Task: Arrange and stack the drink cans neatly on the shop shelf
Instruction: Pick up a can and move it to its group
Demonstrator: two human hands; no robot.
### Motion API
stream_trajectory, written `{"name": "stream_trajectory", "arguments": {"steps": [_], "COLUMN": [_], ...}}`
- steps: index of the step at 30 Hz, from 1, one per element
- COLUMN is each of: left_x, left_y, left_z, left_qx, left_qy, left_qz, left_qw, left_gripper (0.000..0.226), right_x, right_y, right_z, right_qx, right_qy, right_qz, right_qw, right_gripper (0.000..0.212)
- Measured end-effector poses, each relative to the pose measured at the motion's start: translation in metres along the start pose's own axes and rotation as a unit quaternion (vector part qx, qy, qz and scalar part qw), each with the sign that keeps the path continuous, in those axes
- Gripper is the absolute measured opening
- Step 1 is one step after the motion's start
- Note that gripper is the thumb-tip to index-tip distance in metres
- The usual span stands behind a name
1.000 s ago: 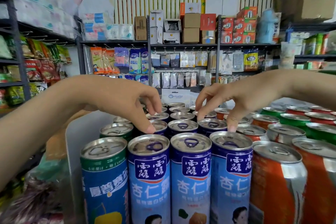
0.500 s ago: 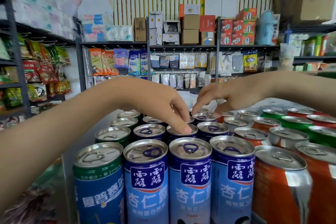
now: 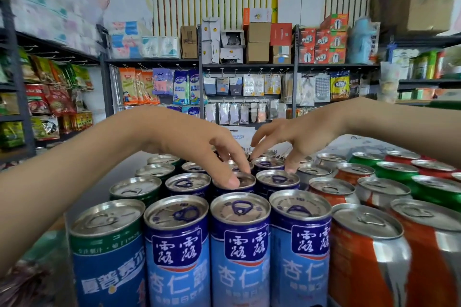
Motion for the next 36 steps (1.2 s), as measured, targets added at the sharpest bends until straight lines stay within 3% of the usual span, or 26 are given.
{"name": "stream_trajectory", "arguments": {"steps": [14,17,20,25,36], "left_x": [-0.001,-0.011,-0.021,-0.023,-0.012], "left_y": [0.010,0.029,0.041,0.035,0.036], "left_z": [0.004,-0.011,-0.033,-0.056,-0.054], "left_qx": [-0.011,-0.025,0.036,0.067,0.045], "left_qy": [-0.050,-0.027,0.028,0.107,0.102], "left_qz": [0.069,0.142,0.174,0.133,0.152], "left_qw": [0.996,0.989,0.984,0.983,0.982], "left_gripper": [0.029,0.022,0.021,0.028,0.039], "right_x": [-0.010,-0.017,-0.023,-0.009,0.012], "right_y": [-0.003,0.001,0.015,0.027,0.021], "right_z": [-0.008,-0.009,-0.011,-0.027,-0.037], "right_qx": [0.038,0.049,0.101,0.086,0.093], "right_qy": [0.020,0.008,0.014,0.024,0.010], "right_qz": [-0.010,-0.010,0.017,0.052,0.007], "right_qw": [0.999,0.999,0.995,0.995,0.996], "right_gripper": [0.061,0.057,0.050,0.040,0.044]}}
Point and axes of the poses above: each hand's wrist, its own x-axis towards the middle knuckle, its own y-axis out of the back of the hand, z = x × y, the point moved 10 cm from there along x, towards the middle knuckle, and after that the axes turned 7 degrees about -x, right-handed, at the moved point
